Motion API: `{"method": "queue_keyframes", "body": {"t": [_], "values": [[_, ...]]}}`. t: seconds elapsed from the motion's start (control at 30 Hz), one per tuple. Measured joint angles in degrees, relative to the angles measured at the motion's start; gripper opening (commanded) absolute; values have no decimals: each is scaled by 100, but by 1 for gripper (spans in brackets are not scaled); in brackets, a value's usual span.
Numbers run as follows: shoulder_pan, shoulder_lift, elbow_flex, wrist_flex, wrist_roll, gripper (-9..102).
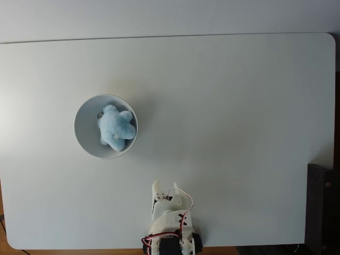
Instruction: Grasp a skyblue doll and put it into the bowl.
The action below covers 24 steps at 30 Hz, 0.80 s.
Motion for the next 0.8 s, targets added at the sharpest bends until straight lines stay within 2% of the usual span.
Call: {"method": "queue_keyframes", "body": {"t": [0.37, 0.8], "values": [[0, 272, 1151, -563, 0, 21], [0, 272, 1213, -686, 0, 21]]}}
